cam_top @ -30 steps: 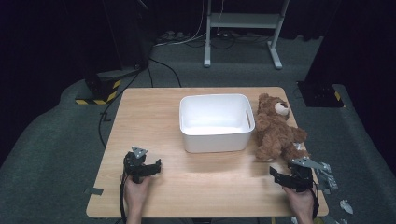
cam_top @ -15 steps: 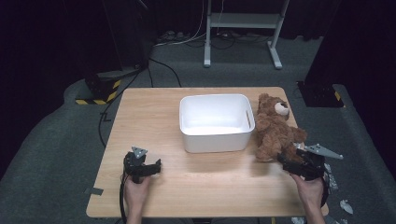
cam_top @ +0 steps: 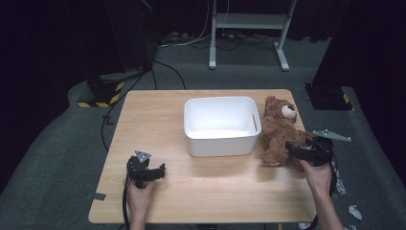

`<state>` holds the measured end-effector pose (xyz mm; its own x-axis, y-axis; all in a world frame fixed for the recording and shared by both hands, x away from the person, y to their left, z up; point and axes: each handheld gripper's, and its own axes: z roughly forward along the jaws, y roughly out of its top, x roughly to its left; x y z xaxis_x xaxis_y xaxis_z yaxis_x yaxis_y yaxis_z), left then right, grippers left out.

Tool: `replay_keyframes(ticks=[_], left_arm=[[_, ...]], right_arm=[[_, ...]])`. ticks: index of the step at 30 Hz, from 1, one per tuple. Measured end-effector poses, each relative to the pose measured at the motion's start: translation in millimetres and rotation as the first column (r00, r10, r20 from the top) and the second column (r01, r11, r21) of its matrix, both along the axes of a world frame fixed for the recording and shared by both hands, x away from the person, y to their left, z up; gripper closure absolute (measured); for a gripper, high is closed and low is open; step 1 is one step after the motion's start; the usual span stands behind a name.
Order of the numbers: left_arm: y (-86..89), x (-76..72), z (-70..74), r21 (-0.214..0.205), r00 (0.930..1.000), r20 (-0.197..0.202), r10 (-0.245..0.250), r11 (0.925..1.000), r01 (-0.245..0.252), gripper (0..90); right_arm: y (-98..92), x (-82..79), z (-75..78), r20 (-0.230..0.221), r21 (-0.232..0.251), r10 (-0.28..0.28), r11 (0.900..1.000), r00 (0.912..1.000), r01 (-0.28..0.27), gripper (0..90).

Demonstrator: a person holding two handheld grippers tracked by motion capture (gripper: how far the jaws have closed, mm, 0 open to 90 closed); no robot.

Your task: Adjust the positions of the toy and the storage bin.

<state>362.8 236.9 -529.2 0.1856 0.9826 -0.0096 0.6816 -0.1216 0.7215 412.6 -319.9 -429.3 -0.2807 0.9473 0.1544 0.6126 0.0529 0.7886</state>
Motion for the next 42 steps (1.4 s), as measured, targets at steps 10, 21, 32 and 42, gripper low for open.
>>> replay_keyframes(ticks=[10,21,32,42], left_arm=[[0.0,-0.1,0.1,0.001,1.0000,0.000,0.000,1.0000,0.000,9.0],[0.1,-0.2,0.1,0.003,1.0000,0.001,-0.001,1.0000,0.001,9.1],[0.1,-0.2,0.1,0.002,1.0000,0.000,-0.001,1.0000,0.001,9.1],[0.0,-0.2,0.0,0.001,1.0000,0.000,0.000,1.0000,0.000,9.1]], right_arm=[[5.1,22.1,6.9,-0.017,-0.023,-0.001,0.9997,0.9999,0.000,10.8],[5.8,44.2,7.2,-0.083,-0.016,-0.018,0.9997,0.9964,0.016,11.9],[5.5,62.2,4.1,-0.130,-0.014,-0.042,0.9991,0.9907,0.040,12.0],[4.0,77.2,6.6,-0.152,-0.018,-0.044,0.9990,0.9875,0.041,11.9]])
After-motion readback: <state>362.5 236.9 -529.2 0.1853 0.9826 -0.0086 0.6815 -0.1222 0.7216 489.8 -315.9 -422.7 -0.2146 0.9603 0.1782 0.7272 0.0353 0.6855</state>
